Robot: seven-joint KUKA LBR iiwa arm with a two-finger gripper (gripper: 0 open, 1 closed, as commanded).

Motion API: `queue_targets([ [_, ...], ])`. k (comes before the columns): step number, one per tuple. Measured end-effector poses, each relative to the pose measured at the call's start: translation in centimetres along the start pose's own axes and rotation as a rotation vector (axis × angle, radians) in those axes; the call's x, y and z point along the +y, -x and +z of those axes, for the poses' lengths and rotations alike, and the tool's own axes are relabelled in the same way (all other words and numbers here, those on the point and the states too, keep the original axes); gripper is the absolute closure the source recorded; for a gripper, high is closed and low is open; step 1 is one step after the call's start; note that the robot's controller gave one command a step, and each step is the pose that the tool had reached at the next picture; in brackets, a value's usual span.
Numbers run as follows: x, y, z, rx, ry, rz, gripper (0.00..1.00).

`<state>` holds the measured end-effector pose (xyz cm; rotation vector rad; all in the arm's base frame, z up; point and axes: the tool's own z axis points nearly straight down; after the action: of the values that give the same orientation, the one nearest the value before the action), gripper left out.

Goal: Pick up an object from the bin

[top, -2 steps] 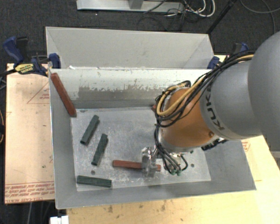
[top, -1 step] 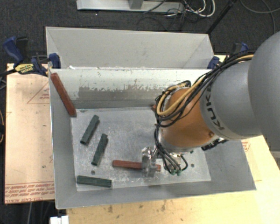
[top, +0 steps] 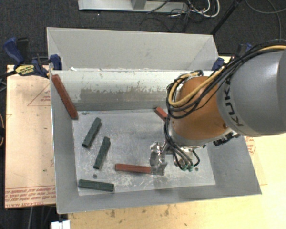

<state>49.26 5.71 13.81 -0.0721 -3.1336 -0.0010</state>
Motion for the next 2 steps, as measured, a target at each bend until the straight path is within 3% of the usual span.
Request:
queue_targets([
  [1, 1.1, 0.0, -6.9, -0.004, 0.000, 0.037, 1.00],
  [2, 4.0, -1.2, 2.7, 0.001, -0.001, -0.234, 0.00],
])
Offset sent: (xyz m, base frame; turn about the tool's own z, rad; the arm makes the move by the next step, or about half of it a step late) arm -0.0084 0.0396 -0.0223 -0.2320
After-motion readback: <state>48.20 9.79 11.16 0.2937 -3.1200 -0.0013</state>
